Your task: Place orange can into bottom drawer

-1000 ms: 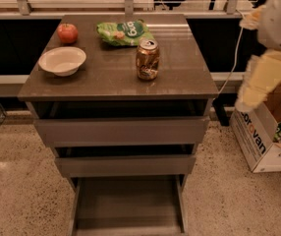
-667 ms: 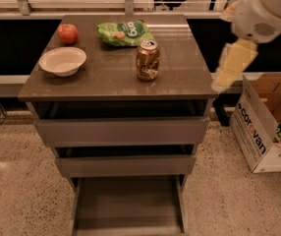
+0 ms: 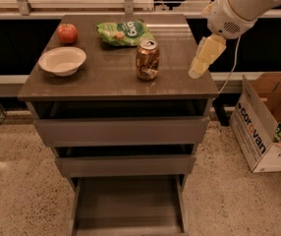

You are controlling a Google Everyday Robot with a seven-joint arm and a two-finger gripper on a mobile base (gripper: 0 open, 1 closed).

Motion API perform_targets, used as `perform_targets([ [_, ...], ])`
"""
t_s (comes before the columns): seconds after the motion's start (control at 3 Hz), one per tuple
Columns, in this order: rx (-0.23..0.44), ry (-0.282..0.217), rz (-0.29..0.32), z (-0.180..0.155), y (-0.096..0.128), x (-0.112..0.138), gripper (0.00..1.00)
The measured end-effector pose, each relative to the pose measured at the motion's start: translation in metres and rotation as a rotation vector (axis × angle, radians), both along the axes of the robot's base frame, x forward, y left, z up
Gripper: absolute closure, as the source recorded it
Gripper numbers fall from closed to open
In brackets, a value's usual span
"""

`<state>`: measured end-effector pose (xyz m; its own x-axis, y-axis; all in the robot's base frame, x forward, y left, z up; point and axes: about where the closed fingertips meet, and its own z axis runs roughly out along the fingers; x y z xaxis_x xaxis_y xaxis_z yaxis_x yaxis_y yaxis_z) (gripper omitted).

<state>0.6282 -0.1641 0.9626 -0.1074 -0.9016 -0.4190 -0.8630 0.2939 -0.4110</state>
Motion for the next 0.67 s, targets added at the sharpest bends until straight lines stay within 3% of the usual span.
perform_targets([
  [0.67,0.151,-0.055,0.065,-0.017,0.031,0.02,0.0],
])
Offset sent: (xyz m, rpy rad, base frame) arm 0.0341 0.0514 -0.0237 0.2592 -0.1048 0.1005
